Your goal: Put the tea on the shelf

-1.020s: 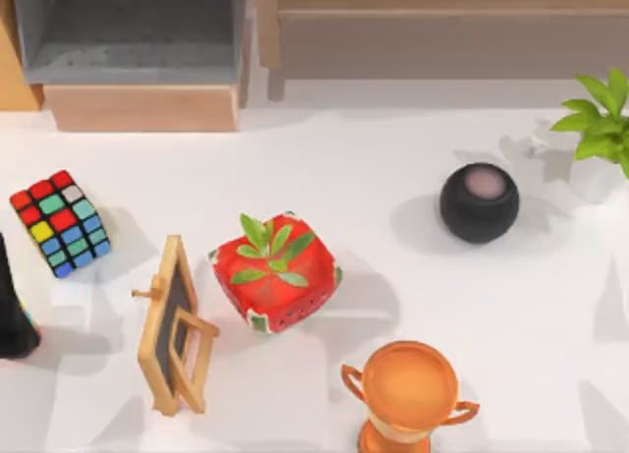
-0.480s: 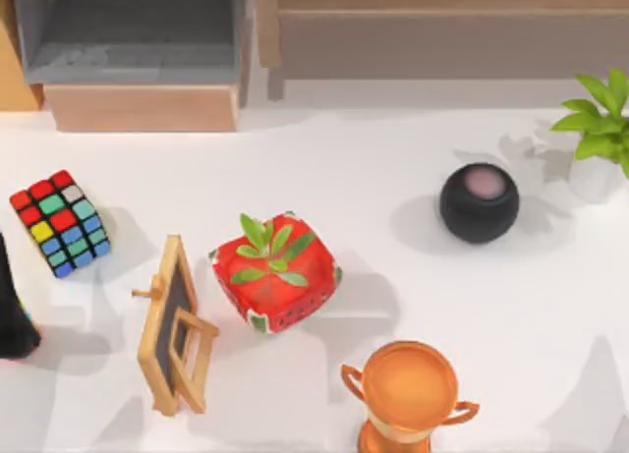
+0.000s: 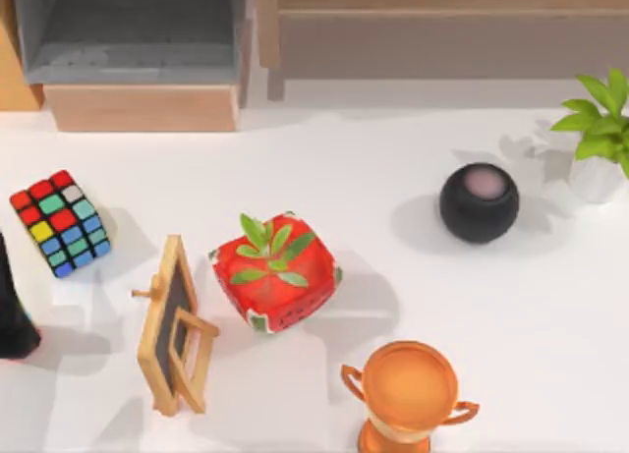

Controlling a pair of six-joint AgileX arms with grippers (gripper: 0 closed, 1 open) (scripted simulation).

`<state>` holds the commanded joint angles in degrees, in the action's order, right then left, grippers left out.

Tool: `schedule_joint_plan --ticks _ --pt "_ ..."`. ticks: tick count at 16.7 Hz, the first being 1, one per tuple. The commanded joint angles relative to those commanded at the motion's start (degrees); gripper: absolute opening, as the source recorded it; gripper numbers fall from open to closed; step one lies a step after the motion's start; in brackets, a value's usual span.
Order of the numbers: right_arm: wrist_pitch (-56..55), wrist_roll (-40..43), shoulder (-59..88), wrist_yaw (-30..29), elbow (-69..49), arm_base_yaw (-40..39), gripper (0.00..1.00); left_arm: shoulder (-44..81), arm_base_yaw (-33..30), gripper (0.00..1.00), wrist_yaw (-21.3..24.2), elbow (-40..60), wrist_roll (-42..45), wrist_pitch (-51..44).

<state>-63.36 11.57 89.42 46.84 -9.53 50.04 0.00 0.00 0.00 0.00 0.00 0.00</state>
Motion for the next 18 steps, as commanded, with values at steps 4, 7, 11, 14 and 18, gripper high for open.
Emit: schedule_joint_plan --ticks 4,7,11,14,18 --pt "-2.0 0.7 1.9 0.4 -0.2 0.2 1.00 0.0 0.0 1.00 0.0 0.0 0.0 0.0" --pt "-1.8 0.6 1.7 0.3 0.0 0.0 1.00 0.0 0.0 1.00 0.0 0.0 0.0 0.0" --pt "-4.0 -0.6 5.9 -2.8 -3.2 -3.0 1.00 0.0 0.0 1.00 0.0 0.0 0.0 0.0" --pt "-6.7 -2.4 12.4 -7.8 -8.0 -8.1 1.00 0.0 0.0 1.00 0.0 0.0 0.0 0.0" --pt "-9.1 -3.9 18.4 -12.9 -12.5 -13.2 1.00 0.0 0.0 1.00 0.0 0.0 0.0 0.0"
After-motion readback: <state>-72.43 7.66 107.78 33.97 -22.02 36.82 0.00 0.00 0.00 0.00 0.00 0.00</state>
